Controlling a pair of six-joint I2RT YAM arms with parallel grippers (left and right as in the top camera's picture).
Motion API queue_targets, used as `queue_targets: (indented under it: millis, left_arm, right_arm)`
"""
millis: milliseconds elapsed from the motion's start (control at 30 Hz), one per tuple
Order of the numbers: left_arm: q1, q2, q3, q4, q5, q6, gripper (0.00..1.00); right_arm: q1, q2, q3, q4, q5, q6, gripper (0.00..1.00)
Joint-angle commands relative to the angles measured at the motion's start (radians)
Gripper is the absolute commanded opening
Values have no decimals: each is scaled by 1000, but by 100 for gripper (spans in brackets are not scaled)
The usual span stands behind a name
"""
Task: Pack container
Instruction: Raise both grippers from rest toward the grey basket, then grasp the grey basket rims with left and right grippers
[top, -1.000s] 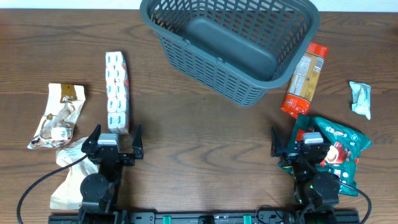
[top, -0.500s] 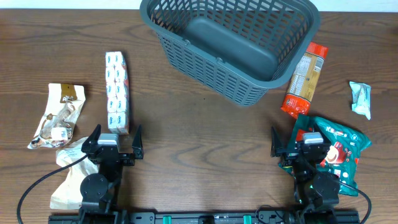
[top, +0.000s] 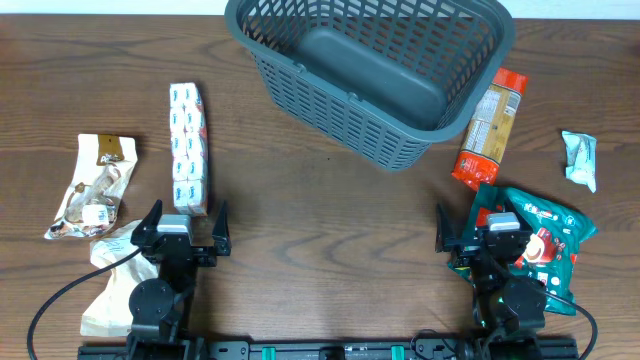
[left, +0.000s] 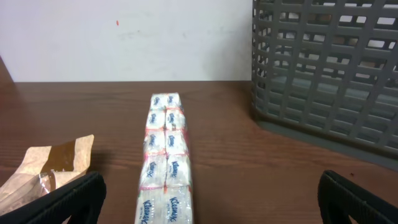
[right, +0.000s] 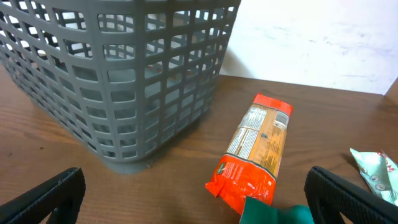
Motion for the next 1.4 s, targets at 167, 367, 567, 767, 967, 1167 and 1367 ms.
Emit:
queue_targets:
  millis: [167,367,567,767,967,1167,1367]
  left_arm:
    - [-5,-7,-21,-38,-24,-8,99]
    - [-5,-7,-21,-38,-23,-8,99]
    - [-5,-7,-21,-36,-33,-9,99]
    - [-5,-7,-18,15,-31,-111,99]
    - [-5,50,143,-63,-31,-192,99]
    - [-5,352,517,-228,-31,-191,99]
    - [-5,716,889,-372,-31,-184,99]
  right_arm:
    - [10,-7,-5,2,10,15,99]
    - [10,-7,-5,2,3,16,99]
    - [10,-7,-5,2,-13,16,99]
    - [8,-7,-5,5,-36,182,99]
    - [6,6,50,26,-70,194,99]
    - [-35,243,300,-3,-72,143,99]
    - [-65,645,682,-194,-76,81,99]
